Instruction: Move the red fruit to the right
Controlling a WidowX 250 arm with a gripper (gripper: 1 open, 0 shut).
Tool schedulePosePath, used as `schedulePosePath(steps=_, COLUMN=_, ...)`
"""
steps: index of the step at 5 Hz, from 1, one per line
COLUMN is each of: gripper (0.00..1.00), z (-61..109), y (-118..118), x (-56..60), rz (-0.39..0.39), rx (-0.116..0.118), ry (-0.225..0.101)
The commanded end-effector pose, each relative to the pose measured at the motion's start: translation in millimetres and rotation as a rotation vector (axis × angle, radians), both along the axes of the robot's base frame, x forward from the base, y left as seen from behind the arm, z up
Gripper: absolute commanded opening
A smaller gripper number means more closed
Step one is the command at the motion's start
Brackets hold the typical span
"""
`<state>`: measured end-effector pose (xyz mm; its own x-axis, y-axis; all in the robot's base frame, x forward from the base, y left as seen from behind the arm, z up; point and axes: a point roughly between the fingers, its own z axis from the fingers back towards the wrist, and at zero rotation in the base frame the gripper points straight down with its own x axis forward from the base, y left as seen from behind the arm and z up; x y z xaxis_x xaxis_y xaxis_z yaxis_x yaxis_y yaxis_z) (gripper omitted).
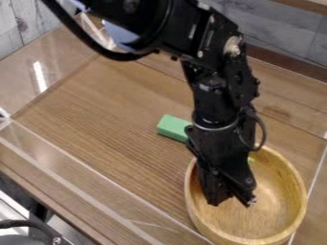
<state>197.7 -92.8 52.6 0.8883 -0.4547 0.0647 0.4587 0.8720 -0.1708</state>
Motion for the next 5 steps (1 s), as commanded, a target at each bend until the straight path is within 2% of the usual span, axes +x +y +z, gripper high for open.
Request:
schedulePosePath(steps=1, gripper=0.0, z=6.5, y=-2.5, x=10.6, rz=-0.015, rx=-0.017, ry=-0.032)
schedulePosePath(steps=5, gripper=0.0, z=8.3, y=-7.6, x=15.0, rz=-0.061, rx=-0.033, ry=-0.037)
